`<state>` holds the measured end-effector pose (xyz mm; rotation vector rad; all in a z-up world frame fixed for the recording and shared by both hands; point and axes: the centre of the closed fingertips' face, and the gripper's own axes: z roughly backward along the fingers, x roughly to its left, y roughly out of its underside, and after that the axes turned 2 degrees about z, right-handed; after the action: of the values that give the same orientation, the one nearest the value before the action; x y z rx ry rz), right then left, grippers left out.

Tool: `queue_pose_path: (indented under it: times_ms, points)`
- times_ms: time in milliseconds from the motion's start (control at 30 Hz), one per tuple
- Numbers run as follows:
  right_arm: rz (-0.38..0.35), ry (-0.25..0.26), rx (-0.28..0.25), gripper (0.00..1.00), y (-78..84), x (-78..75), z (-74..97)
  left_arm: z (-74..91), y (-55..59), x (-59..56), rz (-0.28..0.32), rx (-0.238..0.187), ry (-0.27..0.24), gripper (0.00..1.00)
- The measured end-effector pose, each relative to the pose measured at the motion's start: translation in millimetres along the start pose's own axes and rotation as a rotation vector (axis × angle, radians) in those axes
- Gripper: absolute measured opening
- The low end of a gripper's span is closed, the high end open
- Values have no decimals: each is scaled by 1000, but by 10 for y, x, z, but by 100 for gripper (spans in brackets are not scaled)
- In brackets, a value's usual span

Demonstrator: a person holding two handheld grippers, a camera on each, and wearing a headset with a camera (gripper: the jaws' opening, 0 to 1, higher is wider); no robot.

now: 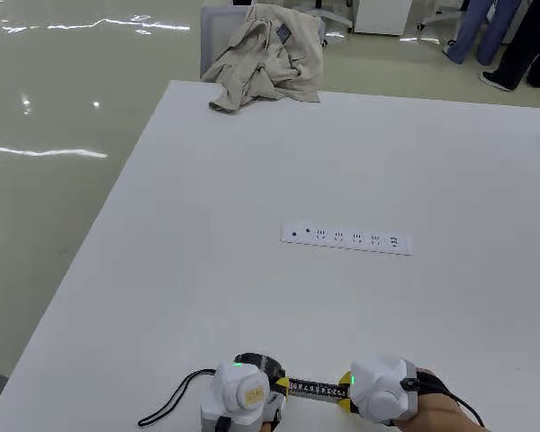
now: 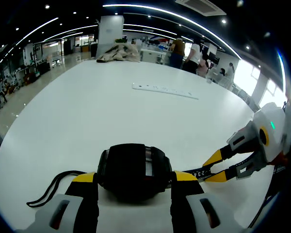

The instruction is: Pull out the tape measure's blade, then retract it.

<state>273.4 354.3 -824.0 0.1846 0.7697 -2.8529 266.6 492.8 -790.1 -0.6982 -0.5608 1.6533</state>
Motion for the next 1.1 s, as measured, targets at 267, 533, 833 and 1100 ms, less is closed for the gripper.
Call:
queue_pose_path:
  times_ms: [267,533,833,1100]
  points:
    - [1,-2,-4,14,-70,2,-22,-7,7,0,-2,-1,2,57]
    - [-10,-1,-11,14,-108,2,-52,-2,8,-4,-2,-2,1,57]
    - [-20,2,-17,14,-168,1,-95,-2,9,-5,-1,0,3,57]
    - [-35,-1,-24,14,-227,6,-112,1,10,-4,-3,-1,6,57]
